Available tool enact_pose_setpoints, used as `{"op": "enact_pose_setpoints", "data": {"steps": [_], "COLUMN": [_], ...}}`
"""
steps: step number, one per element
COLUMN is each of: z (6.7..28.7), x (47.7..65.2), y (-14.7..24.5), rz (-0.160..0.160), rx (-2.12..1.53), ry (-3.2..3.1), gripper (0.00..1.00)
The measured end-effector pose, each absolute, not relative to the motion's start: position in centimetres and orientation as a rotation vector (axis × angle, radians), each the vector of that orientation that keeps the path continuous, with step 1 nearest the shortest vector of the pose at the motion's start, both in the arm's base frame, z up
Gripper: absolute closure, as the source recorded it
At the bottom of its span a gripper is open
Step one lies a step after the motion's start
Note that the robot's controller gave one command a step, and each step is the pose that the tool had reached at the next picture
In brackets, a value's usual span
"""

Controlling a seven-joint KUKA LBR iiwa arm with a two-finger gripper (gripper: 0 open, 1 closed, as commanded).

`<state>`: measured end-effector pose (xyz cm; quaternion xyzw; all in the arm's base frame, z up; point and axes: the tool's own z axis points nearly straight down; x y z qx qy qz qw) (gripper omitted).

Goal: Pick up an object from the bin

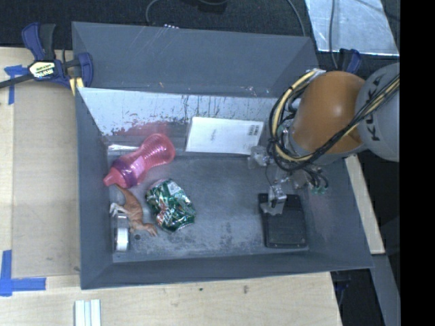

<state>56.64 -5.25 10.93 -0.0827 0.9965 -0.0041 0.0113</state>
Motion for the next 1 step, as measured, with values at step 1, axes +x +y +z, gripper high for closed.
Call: {"op": "enact_pose_setpoints", "data": {"steps": [1], "z": [13.9], "x": [55.88], "y": [-6.75], "rz": [-0.023], "rx": [-0.464], "ry": [3.071], "gripper": [0.0]}}
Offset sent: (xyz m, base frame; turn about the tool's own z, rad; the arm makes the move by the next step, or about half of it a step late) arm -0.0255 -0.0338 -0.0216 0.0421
